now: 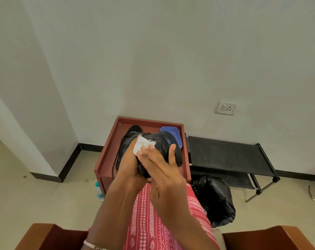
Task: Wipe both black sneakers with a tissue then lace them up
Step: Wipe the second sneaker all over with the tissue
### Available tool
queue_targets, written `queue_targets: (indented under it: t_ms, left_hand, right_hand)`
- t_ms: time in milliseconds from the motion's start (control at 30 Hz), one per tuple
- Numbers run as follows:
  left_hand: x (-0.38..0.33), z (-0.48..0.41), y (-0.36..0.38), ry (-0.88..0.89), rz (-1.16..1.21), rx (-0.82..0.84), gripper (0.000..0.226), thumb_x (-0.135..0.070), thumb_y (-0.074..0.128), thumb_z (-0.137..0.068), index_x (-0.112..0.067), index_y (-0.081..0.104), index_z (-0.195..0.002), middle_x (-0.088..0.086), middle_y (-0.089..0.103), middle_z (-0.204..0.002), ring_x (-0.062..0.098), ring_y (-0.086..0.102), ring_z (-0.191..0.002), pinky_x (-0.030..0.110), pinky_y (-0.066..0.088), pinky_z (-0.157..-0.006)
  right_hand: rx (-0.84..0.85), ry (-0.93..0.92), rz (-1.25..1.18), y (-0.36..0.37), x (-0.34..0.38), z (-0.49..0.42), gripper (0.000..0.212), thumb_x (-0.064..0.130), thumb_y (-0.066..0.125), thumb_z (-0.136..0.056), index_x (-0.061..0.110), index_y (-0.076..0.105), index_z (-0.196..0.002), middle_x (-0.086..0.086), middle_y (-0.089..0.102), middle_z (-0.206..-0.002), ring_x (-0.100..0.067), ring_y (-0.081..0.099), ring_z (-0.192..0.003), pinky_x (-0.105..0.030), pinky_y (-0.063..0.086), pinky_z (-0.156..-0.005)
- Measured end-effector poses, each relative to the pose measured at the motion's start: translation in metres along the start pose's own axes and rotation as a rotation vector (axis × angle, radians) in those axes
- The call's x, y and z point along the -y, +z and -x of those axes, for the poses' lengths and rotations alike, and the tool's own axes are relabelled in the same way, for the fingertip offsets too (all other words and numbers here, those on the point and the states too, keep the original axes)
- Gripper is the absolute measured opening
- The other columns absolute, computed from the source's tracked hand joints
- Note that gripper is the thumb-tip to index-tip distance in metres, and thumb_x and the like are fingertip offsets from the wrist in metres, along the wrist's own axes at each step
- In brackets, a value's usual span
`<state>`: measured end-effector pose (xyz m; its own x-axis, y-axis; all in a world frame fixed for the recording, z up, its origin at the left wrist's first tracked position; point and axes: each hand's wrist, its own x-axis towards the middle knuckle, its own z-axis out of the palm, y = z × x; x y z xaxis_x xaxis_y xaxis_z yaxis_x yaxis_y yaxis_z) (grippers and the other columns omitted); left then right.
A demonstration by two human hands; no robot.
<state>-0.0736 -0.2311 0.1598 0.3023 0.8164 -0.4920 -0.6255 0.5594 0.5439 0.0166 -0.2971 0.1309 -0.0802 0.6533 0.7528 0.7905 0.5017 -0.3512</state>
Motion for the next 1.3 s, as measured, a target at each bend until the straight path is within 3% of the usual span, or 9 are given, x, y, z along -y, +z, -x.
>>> queue_targets:
  t_ms: [133,333,500,667,767,867,967,1133,1300]
  left_hand:
    - [0.004,0.005,0.006,0.038,-0.03,0.042,0.042,-0.043,0.057,-0.096,-0.008,0.069,-0.118,0.015,0.076,-0.107,0.026,0.076,-0.089,0.037,0.055,-0.079]
    - [0.002,0.008,0.011,0.04,-0.026,0.031,0.049,-0.05,0.057,-0.094,-0.01,0.069,-0.119,0.014,0.076,-0.11,0.025,0.076,-0.092,0.038,0.055,-0.084]
    - [-0.007,0.002,0.007,-0.053,-0.084,0.053,0.078,-0.072,0.041,-0.091,-0.002,0.064,-0.119,0.019,0.068,-0.122,0.03,0.066,-0.107,0.04,0.05,-0.09]
    - [0.0,-0.005,0.01,-0.013,-0.1,0.091,0.075,-0.07,0.042,-0.093,-0.001,0.069,-0.099,0.015,0.075,-0.084,0.023,0.074,-0.078,0.034,0.058,-0.072]
    - [0.007,-0.004,0.011,0.072,-0.127,0.032,0.076,-0.067,0.048,-0.092,0.003,0.067,-0.117,0.02,0.073,-0.111,0.029,0.073,-0.099,0.039,0.055,-0.085]
    - [0.012,-0.003,0.016,0.179,-0.213,-0.027,0.066,-0.063,0.046,-0.096,-0.003,0.069,-0.113,0.018,0.075,-0.107,0.03,0.073,-0.1,0.042,0.057,-0.083]
    - [0.012,0.0,0.02,0.226,-0.269,-0.071,0.06,-0.063,0.048,-0.096,-0.007,0.069,-0.091,0.007,0.074,-0.085,0.022,0.073,-0.082,0.035,0.055,-0.071]
    - [-0.003,-0.005,0.019,0.23,-0.188,-0.145,0.086,-0.078,0.062,-0.073,-0.005,0.065,-0.119,0.016,0.073,-0.112,0.029,0.072,-0.098,0.047,0.055,-0.095]
    - [0.0,-0.003,0.021,0.26,-0.256,-0.13,0.065,-0.057,0.07,-0.084,0.004,0.063,-0.107,0.022,0.069,-0.102,0.035,0.071,-0.092,0.051,0.056,-0.091]
  right_hand:
    - [0.052,-0.012,0.221,-0.005,-0.025,-0.019,0.043,0.005,0.063,-0.09,0.007,0.062,-0.133,-0.005,0.063,-0.135,-0.016,0.048,-0.137,-0.056,0.017,-0.122]
    - [-0.028,0.052,0.202,-0.007,-0.014,-0.016,0.034,0.004,0.054,-0.092,0.004,0.068,-0.123,-0.008,0.069,-0.124,-0.022,0.054,-0.132,-0.048,0.013,-0.124]
    - [-0.074,0.106,0.054,-0.018,0.007,0.004,0.03,0.009,0.053,-0.094,0.013,0.074,-0.115,0.004,0.072,-0.115,-0.014,0.06,-0.116,-0.026,0.044,-0.106]
    - [-0.053,0.181,0.089,-0.017,0.015,-0.017,0.032,0.016,0.05,-0.097,0.012,0.071,-0.121,0.003,0.063,-0.096,-0.011,0.052,-0.093,-0.017,0.045,-0.081]
    - [0.008,0.319,-0.037,-0.018,0.01,-0.031,0.027,0.019,0.054,-0.098,0.018,0.073,-0.116,0.007,0.058,-0.1,-0.01,0.053,-0.095,-0.016,0.046,-0.081]
    - [-0.027,0.408,-0.1,-0.016,0.005,-0.04,0.021,0.015,0.059,-0.098,0.016,0.074,-0.113,0.006,0.058,-0.113,-0.011,0.056,-0.106,-0.015,0.046,-0.092]
    - [-0.098,0.3,-0.003,-0.016,0.012,-0.039,0.024,0.008,0.056,-0.096,0.01,0.074,-0.113,0.0,0.066,-0.11,-0.012,0.058,-0.106,-0.014,0.044,-0.095]
    - [-0.15,0.134,0.03,-0.019,0.013,-0.009,0.025,0.005,0.065,-0.089,0.01,0.074,-0.112,0.001,0.071,-0.108,-0.01,0.061,-0.104,-0.013,0.045,-0.095]
    - [-0.143,0.15,-0.003,-0.023,-0.007,-0.026,0.021,0.011,0.062,-0.093,0.011,0.074,-0.111,0.001,0.073,-0.106,-0.015,0.065,-0.099,-0.018,0.048,-0.089]
